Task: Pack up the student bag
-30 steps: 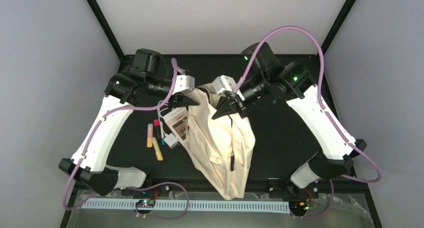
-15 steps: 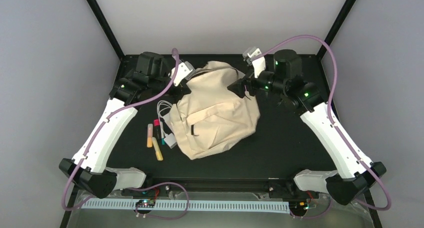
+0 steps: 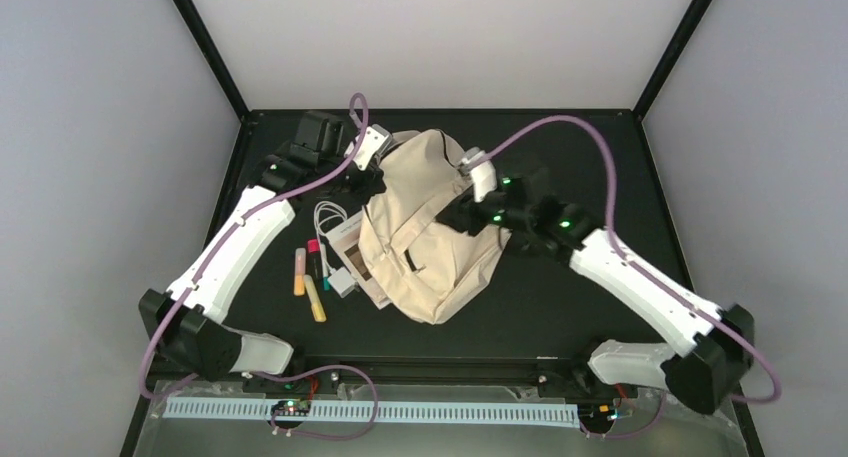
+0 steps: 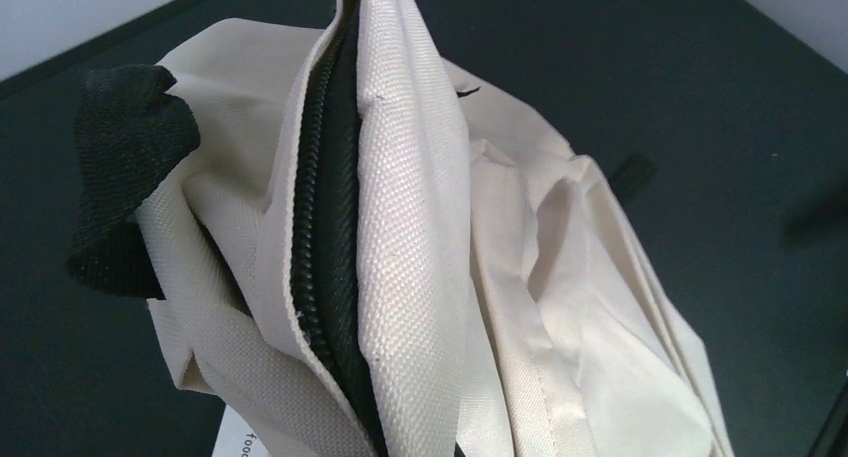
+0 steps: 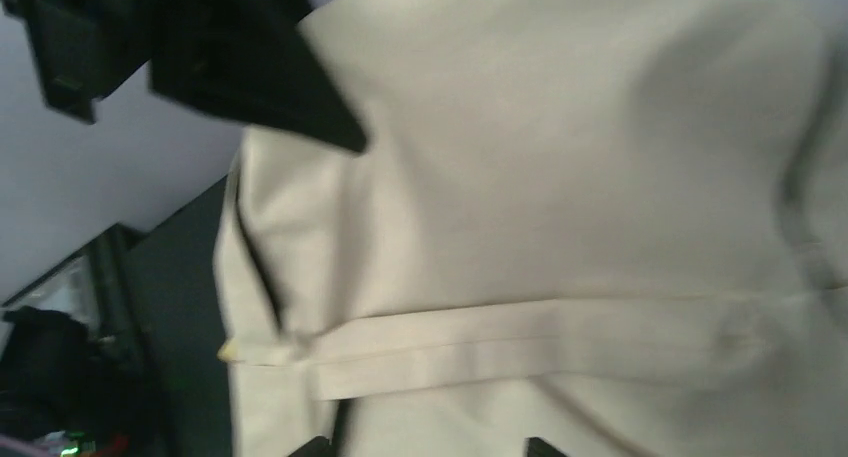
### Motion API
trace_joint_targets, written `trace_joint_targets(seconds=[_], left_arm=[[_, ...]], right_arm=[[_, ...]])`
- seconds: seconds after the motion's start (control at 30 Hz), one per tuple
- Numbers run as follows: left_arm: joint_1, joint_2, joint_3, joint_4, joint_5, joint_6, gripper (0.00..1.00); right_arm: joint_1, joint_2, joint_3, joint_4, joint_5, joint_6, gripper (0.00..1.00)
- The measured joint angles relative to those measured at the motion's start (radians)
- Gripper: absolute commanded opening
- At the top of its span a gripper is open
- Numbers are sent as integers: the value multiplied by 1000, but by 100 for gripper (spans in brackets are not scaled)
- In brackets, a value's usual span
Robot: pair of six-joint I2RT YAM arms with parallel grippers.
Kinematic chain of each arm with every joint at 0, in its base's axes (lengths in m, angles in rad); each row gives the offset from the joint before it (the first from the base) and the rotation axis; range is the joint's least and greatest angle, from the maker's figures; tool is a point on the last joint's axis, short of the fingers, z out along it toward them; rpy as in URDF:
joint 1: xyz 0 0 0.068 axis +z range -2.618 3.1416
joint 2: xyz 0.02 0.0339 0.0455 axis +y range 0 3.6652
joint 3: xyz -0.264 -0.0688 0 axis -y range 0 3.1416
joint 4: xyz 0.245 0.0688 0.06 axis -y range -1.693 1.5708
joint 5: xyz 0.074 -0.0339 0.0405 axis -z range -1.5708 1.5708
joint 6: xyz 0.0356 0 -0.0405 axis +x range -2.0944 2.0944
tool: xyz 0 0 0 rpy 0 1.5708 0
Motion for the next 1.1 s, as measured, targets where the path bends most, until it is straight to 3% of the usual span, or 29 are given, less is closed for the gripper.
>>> trace_joint_targets(seconds=[0.07, 0.27, 0.53, 0.73, 1.0, 1.1], left_arm=[[6, 26, 0, 2, -5, -6, 2], [8, 34, -8, 1, -8, -17, 2], [8, 14, -37, 10, -8, -17, 2], [8, 14, -39, 12, -8, -17, 2], [8, -1, -45, 14, -8, -16, 2], [8, -4, -45, 14, -7, -16, 2]], right_arm=[[80, 58, -2, 18, 14, 11, 35], [269, 212, 7, 31, 100, 52, 35], [313, 299, 33, 26, 155, 106, 38], [327, 367, 41, -4, 178, 122, 27], [330, 379, 47, -39, 233, 138, 25], [330, 382, 52, -41, 245, 138, 13]])
